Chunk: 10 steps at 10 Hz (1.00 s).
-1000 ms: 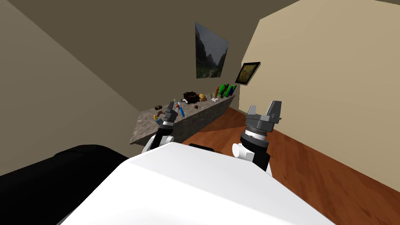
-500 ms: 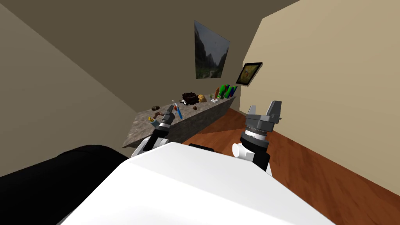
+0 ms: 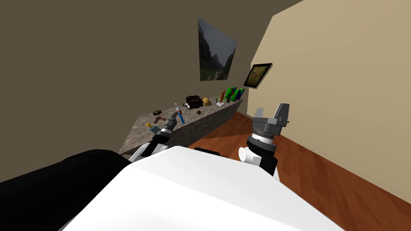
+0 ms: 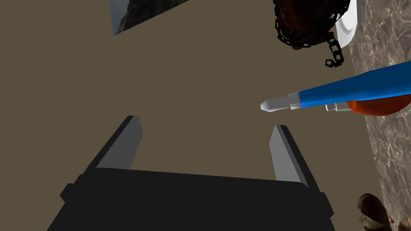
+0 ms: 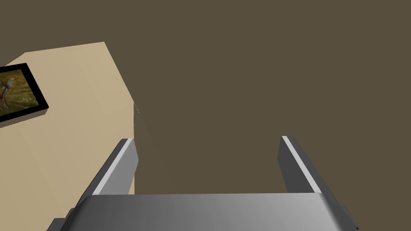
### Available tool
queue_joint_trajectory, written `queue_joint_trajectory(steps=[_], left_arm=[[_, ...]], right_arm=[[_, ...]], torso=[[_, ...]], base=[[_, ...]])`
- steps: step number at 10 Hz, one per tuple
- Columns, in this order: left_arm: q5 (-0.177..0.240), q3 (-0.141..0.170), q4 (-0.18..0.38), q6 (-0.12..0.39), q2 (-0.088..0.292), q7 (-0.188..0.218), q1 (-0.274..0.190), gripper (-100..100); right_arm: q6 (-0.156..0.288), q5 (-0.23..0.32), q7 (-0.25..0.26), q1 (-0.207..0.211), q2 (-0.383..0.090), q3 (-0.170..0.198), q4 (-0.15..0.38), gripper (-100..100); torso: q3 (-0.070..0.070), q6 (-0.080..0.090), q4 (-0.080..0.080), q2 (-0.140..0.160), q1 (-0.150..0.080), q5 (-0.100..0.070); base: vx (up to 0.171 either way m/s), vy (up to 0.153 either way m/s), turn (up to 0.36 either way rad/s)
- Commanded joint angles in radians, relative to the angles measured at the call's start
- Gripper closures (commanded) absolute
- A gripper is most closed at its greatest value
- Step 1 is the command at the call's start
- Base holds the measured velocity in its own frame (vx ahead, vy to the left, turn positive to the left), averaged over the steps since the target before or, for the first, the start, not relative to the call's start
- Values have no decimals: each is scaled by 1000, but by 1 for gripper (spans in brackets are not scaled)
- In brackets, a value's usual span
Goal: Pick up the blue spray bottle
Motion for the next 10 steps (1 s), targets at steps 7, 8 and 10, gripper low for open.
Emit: queue_joint_trajectory(steps=[7,8,10], left_arm=[[21,100,-22,206,155,-63,134,-100],[24,115,-21,237,181,-73,155,-100],[27,131,-19,268,208,-83,175,-100]], right_arm=[[0,0,0,0,0,0,0,0],[0,0,0,0,0,0,0,0],[0,0,0,0,0,0,0,0]], torso=[[-2,0,-1,-3,-1,0],[-2,0,-1,-3,-1,0],[-2,0,-1,-3,-1,0]], base=[[110,-67,38],[125,-88,41],[121,-61,32]])
